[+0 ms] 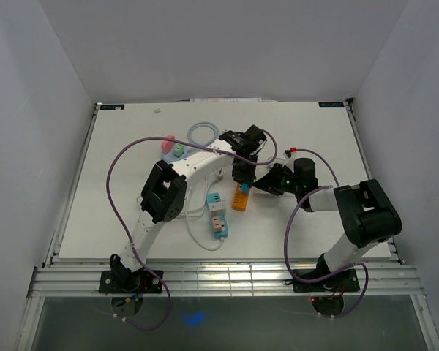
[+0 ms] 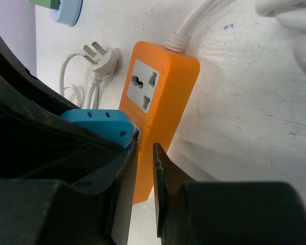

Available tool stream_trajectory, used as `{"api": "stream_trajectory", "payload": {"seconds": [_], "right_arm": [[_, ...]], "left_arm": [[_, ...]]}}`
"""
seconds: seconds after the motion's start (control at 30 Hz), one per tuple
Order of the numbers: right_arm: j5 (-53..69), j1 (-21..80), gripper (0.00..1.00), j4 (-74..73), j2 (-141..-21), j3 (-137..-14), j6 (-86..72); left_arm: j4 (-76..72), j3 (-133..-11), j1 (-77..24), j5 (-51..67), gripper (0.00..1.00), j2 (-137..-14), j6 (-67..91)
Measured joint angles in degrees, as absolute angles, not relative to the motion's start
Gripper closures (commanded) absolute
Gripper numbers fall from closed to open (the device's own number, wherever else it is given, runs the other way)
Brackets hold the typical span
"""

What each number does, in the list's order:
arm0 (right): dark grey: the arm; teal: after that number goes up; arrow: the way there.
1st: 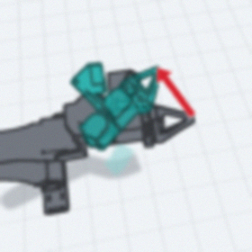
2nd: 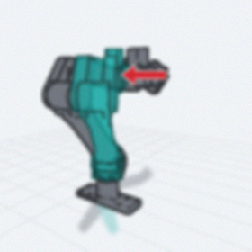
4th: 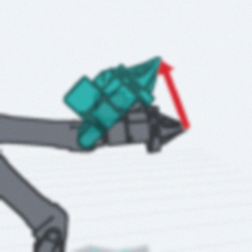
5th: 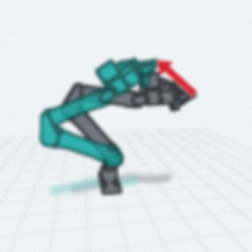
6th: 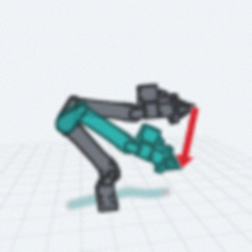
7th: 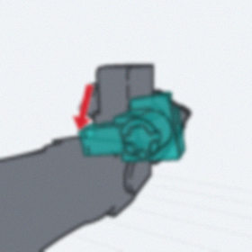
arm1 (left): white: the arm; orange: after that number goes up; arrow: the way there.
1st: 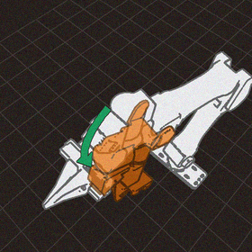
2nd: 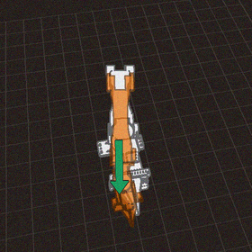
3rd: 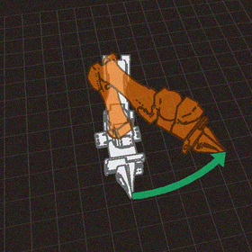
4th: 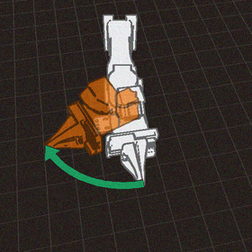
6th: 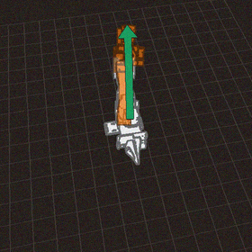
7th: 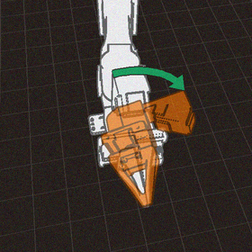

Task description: Insert the plug

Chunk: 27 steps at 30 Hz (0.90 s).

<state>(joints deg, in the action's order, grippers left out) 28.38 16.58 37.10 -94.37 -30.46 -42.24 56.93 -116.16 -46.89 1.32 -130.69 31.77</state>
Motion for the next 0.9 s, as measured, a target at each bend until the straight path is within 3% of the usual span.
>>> {"api": "stream_trajectory", "payload": {"seconds": [0.9], "right_arm": [[25.32,15.40,0.76,35.18,-90.43,-28.18,-40.16]], "left_arm": [[55.55,-115.15,-45.87,3.90,1.00,-130.61,30.39]]}}
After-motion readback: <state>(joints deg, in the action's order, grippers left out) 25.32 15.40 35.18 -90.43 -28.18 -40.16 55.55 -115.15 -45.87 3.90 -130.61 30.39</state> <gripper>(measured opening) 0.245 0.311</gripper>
